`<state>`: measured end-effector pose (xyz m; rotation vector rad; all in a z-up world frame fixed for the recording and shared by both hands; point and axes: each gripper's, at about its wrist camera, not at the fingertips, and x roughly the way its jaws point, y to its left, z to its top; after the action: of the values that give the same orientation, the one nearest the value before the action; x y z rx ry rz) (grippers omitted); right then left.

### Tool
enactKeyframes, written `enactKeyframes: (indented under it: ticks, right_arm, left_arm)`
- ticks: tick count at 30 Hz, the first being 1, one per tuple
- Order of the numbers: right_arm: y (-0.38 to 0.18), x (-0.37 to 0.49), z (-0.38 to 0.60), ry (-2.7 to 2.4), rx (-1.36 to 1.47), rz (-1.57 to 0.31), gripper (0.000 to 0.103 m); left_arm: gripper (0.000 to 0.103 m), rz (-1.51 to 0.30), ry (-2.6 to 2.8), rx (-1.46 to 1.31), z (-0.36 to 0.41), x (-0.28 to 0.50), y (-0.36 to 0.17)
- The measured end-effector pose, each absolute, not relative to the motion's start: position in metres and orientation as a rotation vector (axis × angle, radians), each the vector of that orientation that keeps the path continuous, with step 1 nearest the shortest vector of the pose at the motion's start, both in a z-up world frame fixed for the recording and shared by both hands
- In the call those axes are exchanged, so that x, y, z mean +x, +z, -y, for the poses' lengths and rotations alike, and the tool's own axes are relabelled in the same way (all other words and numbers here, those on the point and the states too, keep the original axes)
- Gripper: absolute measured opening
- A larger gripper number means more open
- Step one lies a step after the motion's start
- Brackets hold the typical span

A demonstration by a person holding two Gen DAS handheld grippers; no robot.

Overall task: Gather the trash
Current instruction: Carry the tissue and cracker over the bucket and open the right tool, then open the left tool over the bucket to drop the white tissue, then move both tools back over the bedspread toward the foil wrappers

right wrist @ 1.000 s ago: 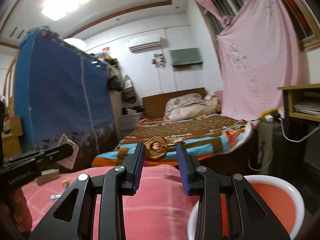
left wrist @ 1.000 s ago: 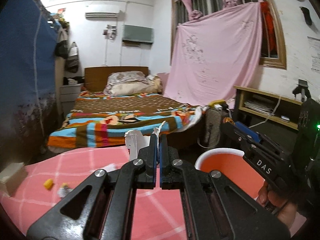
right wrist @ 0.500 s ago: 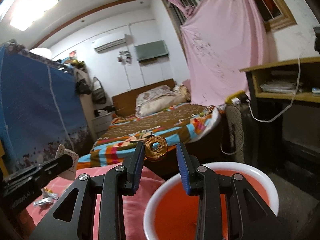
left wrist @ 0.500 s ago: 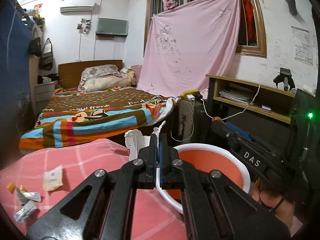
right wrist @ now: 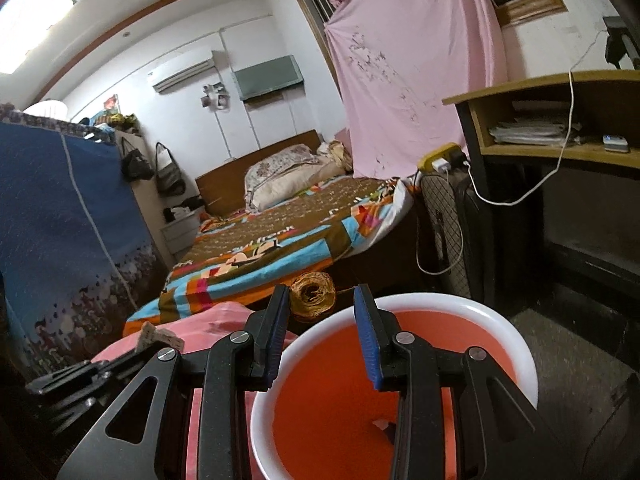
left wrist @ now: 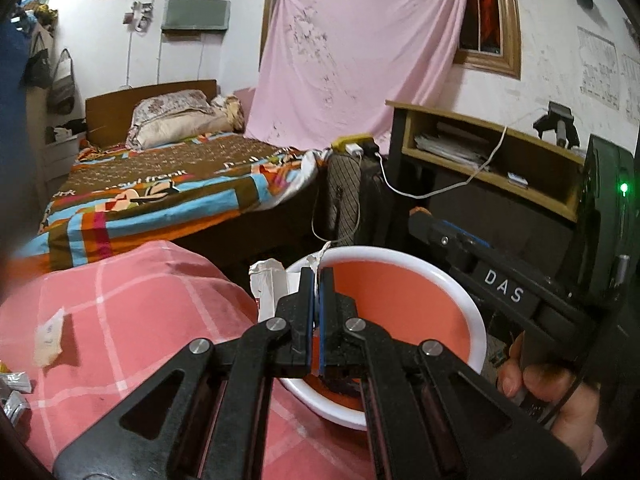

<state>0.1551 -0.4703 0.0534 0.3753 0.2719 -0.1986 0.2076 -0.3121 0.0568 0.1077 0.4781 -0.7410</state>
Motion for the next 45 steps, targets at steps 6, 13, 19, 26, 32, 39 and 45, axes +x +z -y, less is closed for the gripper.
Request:
enactKeyframes:
  ticks: [6, 13, 19, 26, 32, 39, 45]
  right_arm:
    - [0.048, 0.156, 0.480, -0.216, 0.407, -0.305, 0.032]
    - [0.044, 0.156, 0.489, -0.235, 0.437, -0.336, 0.035]
    - [0.043, 0.155, 0.491, -0.251, 0.452, -0.338, 0.042]
    - [0.043, 0.154, 0.491, -0.259, 0.450, -0.335, 0.045]
    - [0.050, 0.154, 0.483, -0.248, 0.406, -0.293, 0.047]
    - [0.061, 0.158, 0.458, -0.216, 0.334, -0.229, 0.064]
    - [0.072, 0.158, 0.433, -0.172, 0.304, -0.135, 0.087]
  left_arm:
    - [0.000, -0.535, -0.766, 0.107, 0.324, 0.212, 0.051]
    - [0.000, -0.597, -0.806, 0.047, 0.332, 0.220, 0.049]
    - [0.000, -0.623, -0.812, 0.004, 0.333, 0.225, 0.050]
    - [0.006, -0.618, -0.788, -0.039, 0.324, 0.227, 0.050]
    - [0.017, -0.574, -0.703, -0.085, 0.299, 0.229, 0.057]
    - [0.038, -0.493, -0.593, -0.128, 0.257, 0.230, 0.069]
    - [0.062, -0.417, -0.467, -0.129, 0.218, 0.228, 0.078]
